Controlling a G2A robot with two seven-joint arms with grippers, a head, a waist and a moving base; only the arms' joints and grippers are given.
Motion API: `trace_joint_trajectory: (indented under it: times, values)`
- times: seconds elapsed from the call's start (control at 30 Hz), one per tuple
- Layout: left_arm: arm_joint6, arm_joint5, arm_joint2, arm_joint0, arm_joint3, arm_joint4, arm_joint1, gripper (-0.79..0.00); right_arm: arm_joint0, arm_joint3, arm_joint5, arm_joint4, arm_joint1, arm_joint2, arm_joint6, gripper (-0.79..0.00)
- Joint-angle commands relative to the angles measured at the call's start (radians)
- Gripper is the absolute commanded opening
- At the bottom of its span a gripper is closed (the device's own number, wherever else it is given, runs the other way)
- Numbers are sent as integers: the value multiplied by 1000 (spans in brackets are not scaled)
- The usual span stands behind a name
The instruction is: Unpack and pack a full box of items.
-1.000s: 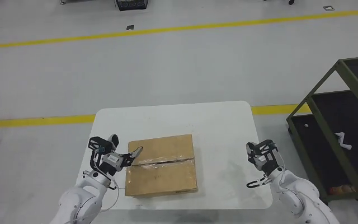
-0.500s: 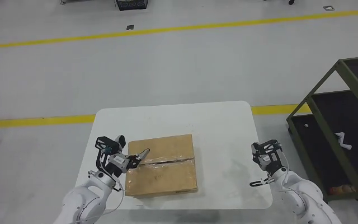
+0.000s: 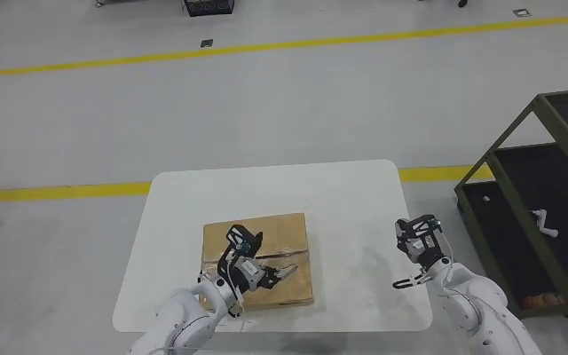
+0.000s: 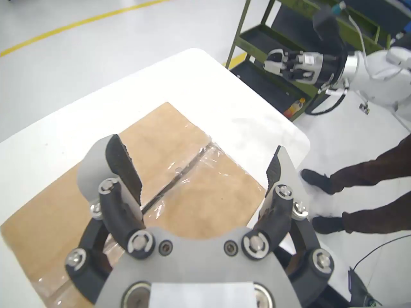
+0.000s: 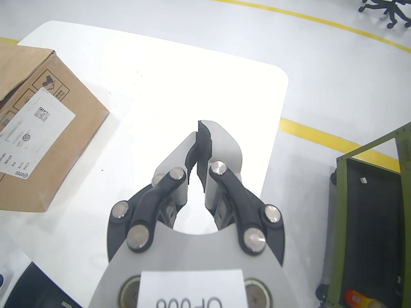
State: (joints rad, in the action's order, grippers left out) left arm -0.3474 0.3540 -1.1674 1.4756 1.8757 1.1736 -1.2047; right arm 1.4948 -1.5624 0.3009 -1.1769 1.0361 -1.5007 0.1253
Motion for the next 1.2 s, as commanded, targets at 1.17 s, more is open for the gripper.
trace_joint_trajectory:
  times: [1.17]
  values:
    - [36,-147,234,-196,-247,203,-52,0,-9,29,-35,-68,18,43,17,-785]
